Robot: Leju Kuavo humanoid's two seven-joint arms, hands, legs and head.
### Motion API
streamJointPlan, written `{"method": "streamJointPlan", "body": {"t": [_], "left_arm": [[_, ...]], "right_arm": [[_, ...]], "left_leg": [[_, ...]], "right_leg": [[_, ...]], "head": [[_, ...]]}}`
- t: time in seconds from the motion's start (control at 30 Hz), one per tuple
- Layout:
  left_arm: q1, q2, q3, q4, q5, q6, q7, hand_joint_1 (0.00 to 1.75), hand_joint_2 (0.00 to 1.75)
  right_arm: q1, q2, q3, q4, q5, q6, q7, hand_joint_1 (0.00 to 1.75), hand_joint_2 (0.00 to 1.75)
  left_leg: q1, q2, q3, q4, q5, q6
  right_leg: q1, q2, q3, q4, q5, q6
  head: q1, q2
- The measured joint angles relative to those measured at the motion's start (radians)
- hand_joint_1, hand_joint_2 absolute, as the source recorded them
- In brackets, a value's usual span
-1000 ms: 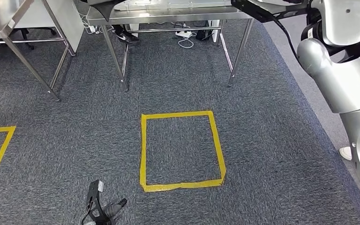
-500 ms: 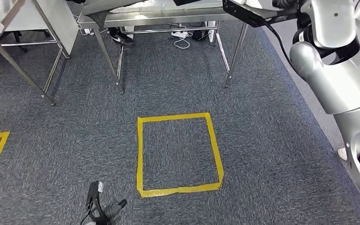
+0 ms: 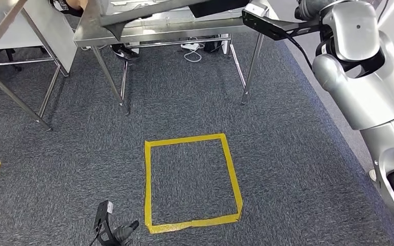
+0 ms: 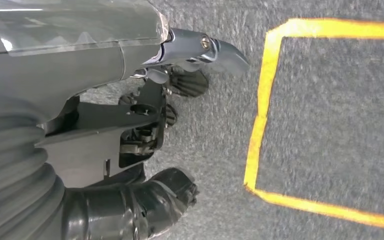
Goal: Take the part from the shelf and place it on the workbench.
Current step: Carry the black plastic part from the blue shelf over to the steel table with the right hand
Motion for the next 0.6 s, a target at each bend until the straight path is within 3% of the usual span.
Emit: {"method": "streamJointPlan", "body": {"t": [0.07, 0.1, 0.13, 0.2, 0.27, 0.3, 0.4, 0.43, 0.47, 0.53, 0.6], "left_arm": [[-0.001, -0.001, 0.0, 0.0, 0.0, 0.001, 0.0, 0.0, 1.75], [-0.002, -0.001, 0.0, 0.0, 0.0, 0.001, 0.0, 0.0, 1.75], [-0.003, -0.001, 0.0, 0.0, 0.001, 0.001, 0.001, 0.0, 1.75], [-0.005, -0.003, 0.0, 0.0, 0.004, 0.001, 0.002, 0.0, 1.75], [-0.004, -0.005, 0.0, 0.0, 0.007, 0.0, 0.003, 0.0, 1.75], [-0.002, -0.005, 0.0, 0.0, 0.008, 0.0, 0.003, 0.0, 1.75], [-0.001, -0.006, 0.0, 0.0, 0.01, 0.0, 0.003, 0.0, 1.75], [-0.001, -0.005, 0.0, 0.0, 0.01, 0.0, 0.003, 0.0, 1.75], [-0.001, -0.005, 0.0, 0.0, 0.01, 0.0, 0.004, 0.0, 1.75], [-0.003, -0.005, 0.0, 0.0, 0.01, 0.0, 0.005, 0.0, 1.75], [-0.003, -0.005, 0.0, 0.0, 0.01, 0.0, 0.006, 0.0, 1.75]], "right_arm": [[-0.003, 0.0, 0.0, 0.001, 0.0, 0.001, 0.001, 1.75, 1.75], [-0.008, 0.0, 0.0, 0.002, 0.0, 0.001, 0.001, 1.75, 1.75], [-0.011, 0.001, 0.0, 0.003, 0.001, 0.003, 0.001, 1.75, 1.75], [-0.012, 0.002, 0.001, 0.006, 0.001, 0.006, 0.001, 1.75, 1.75], [-0.008, 0.003, 0.002, 0.01, 0.0, 0.009, 0.001, 1.75, 1.75], [-0.007, 0.003, 0.002, 0.012, 0.0, 0.009, 0.001, 1.75, 1.75], [-0.007, 0.003, 0.003, 0.016, 0.001, 0.011, 0.0, 1.75, 1.75], [-0.008, 0.003, 0.004, 0.017, 0.001, 0.012, -0.001, 1.75, 1.75], [-0.008, 0.004, 0.005, 0.019, 0.001, 0.013, -0.002, 1.75, 1.75], [-0.011, 0.007, 0.006, 0.02, 0.001, 0.015, -0.002, 1.75, 1.75], [-0.016, 0.008, 0.006, 0.02, 0.003, 0.014, -0.002, 1.75, 1.75]], "left_leg": [[0.005, 0.003, 0.034, -0.033, 0.001, 0.008], [0.008, 0.004, 0.05, -0.044, 0.0, 0.011], [0.011, 0.004, 0.064, -0.053, -0.002, 0.011], [0.013, 0.004, 0.085, -0.059, -0.016, 0.009], [0.016, 0.002, 0.107, -0.059, -0.036, 0.001], [0.018, 0.0, 0.118, -0.055, -0.048, -0.004], [0.028, -0.003, 0.142, -0.033, -0.088, -0.023], [0.028, -0.003, 0.144, -0.025, -0.1, -0.031], [0.028, -0.003, 0.144, -0.02, -0.108, -0.038], [0.029, -0.001, 0.145, -0.011, -0.116, -0.048], [0.032, 0.001, 0.119, 0.044, -0.113, -0.055]], "right_leg": [[0.003, -0.005, 0.004, 0.013, 0.009, 0.008], [0.003, -0.008, -0.008, 0.04, 0.008, 0.01], [0.003, -0.012, -0.035, 0.087, -0.002, 0.013], [0.001, -0.015, -0.114, 0.202, -0.049, 0.02], [-0.003, -0.016, -0.173, 0.252, -0.087, 0.032], [-0.007, -0.017, -0.18, 0.229, -0.075, 0.038], [-0.017, -0.028, -0.147, 0.054, 0.061, 0.05], [-0.016, -0.03, -0.138, 0.018, 0.09, 0.046], [-0.013, -0.031, -0.135, 0.003, 0.106, 0.039], [-0.007, -0.025, -0.131, 0.007, 0.101, 0.016], [-0.007, -0.02, -0.119, 0.007, 0.095, 0.0]], "head": [[0.0, 0.0], [0.0, 0.0], [0.0, 0.0], [0.0, 0.0], [0.0, 0.0], [0.0, 0.0], [0.0, 0.0], [0.0, 0.0], [0.0, 0.0], [-0.001, 0.0], [-0.001, 0.0]]}}
